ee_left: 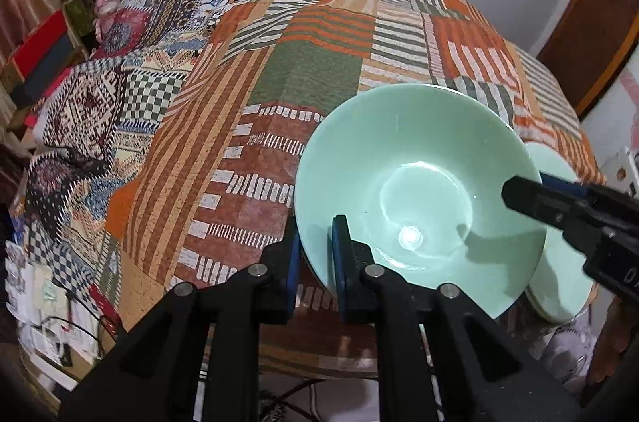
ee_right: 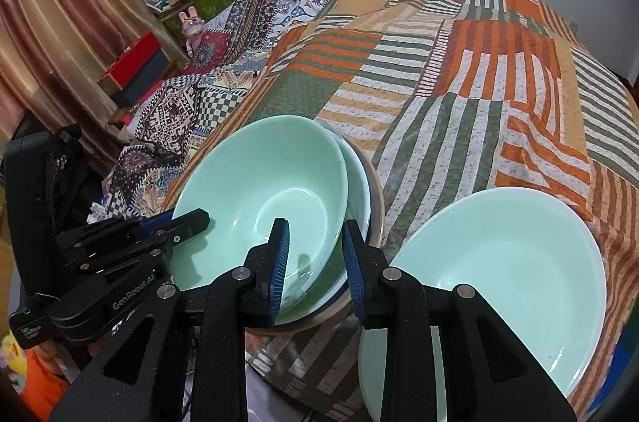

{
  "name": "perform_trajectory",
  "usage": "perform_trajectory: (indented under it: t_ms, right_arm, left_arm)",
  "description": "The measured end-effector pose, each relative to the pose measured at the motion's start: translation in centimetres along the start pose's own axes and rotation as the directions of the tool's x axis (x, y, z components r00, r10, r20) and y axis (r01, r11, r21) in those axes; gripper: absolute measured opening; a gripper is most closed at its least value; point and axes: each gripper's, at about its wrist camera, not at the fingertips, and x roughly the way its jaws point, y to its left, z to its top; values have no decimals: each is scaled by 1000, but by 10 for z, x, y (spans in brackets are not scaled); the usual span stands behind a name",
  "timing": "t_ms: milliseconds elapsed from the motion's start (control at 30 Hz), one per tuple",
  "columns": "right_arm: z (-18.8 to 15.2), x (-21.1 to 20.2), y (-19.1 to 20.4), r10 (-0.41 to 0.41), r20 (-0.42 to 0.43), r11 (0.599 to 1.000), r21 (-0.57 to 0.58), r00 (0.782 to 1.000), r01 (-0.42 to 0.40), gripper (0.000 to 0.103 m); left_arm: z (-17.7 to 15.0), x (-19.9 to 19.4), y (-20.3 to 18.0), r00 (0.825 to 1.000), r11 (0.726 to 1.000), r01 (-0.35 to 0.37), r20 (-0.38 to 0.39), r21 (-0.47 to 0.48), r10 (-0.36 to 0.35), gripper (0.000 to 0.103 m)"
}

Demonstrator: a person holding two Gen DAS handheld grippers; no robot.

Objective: Organize plates and bowls
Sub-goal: 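Lower the mint-green bowl into the white bowl and open both tools, then grasp the rims of the stacked bowls with both tools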

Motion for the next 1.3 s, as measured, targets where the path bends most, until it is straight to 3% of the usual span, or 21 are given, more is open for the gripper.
perform_trajectory:
  t_ms: [133, 267, 467, 600, 900, 1300]
  right_arm:
    - [0, -6, -3, -21, 17, 1000, 4, 1000, 21, 28]
    - [1, -24, -7, -41, 88, 999, 6, 995, 40, 48]
    - [5, -31, -13, -42, 112, 999, 18, 993, 40, 48]
    - [4, -29, -17, -37, 109, 999, 35, 993, 33, 48]
    - [-3, -8, -23, -12, 37, 998, 65, 999, 10, 48]
    - [-2, 18, -26, 18, -15, 997, 74, 1000, -17, 48]
  left_arm:
    - [0, -3, -1, 1000, 1000, 11, 0, 14, -11, 14]
    - [3, -10, 0, 1000, 1000, 16, 16, 9, -16, 14]
    - [7, -34, 4, 996, 999, 42, 81, -11, -41, 23]
    - [6, -47, 10, 991, 999, 40, 131, -24, -37, 46]
    - [-2, -13, 30, 997, 992, 75, 39, -97, -72, 47]
    - [-3, 14, 26, 992, 986, 126, 4, -108, -126, 47]
